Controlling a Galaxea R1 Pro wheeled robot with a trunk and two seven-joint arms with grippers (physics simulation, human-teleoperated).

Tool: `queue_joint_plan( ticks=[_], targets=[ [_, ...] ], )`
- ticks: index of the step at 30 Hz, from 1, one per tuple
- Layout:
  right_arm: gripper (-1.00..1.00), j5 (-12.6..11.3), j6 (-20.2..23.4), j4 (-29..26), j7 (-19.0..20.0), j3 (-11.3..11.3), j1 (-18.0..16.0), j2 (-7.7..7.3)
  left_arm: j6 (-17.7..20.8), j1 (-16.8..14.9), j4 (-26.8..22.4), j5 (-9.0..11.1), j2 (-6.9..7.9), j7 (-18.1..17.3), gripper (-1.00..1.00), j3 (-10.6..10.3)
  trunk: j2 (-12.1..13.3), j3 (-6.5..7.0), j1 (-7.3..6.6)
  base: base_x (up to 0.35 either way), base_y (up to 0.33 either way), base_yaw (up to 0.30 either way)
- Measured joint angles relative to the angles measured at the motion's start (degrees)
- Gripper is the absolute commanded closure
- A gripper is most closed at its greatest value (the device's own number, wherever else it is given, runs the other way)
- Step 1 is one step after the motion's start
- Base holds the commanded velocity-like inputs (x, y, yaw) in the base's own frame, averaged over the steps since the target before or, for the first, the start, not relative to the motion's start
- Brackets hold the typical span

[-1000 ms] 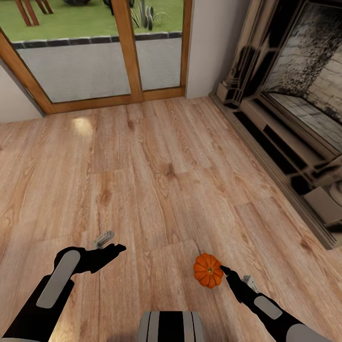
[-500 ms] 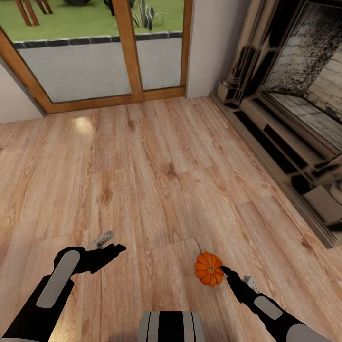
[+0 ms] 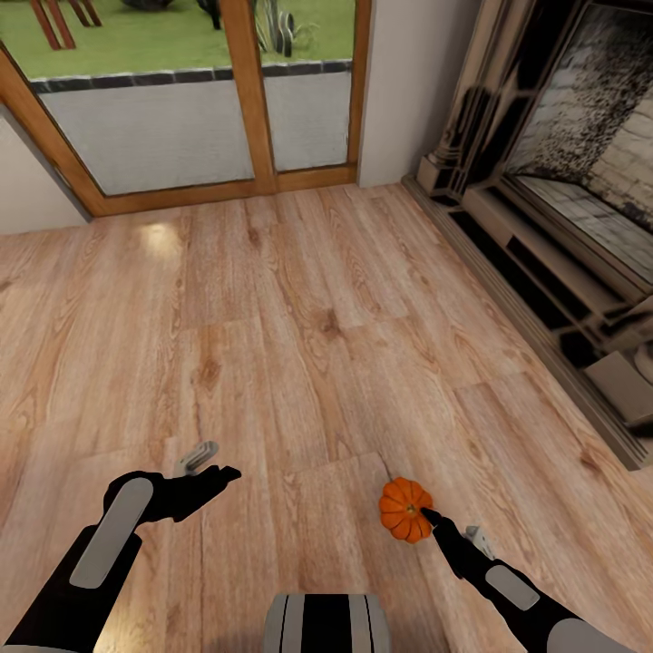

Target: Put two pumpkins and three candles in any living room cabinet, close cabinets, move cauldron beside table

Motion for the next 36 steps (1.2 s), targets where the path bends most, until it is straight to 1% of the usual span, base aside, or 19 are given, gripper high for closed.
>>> queue_joint_plan(
  ticks=[13, 28, 36],
  targets=[
    [-1.0, 0.0, 0.0, 0.0, 0.1, 0.2, 0.0, 0.0, 0.0, 0.0, 0.0, 0.0, 0.01, 0.0, -1.0, -0.1, 0.0, 0.0, 0.0, 0.009, 0.087, 0.0],
    [-1.0, 0.0, -0.1, 0.0, 0.1, 0.3, 0.0, 0.0, 0.0, 0.0, -0.1, 0.0, 0.0, 0.0, -1.0, -0.2, 0.0, 0.0, 0.0, 0.015, 0.019, 0.0],
    [-1.0, -0.2, -0.1, -0.2, 0.2, 0.3, 0.0, 0.0, 0.0, 0.0, -0.1, 0.0, -0.07, 0.0, -1.0, -0.3, 0.0, 0.0, -0.01, 0.065, 0.021, 0.0]
  ],
)
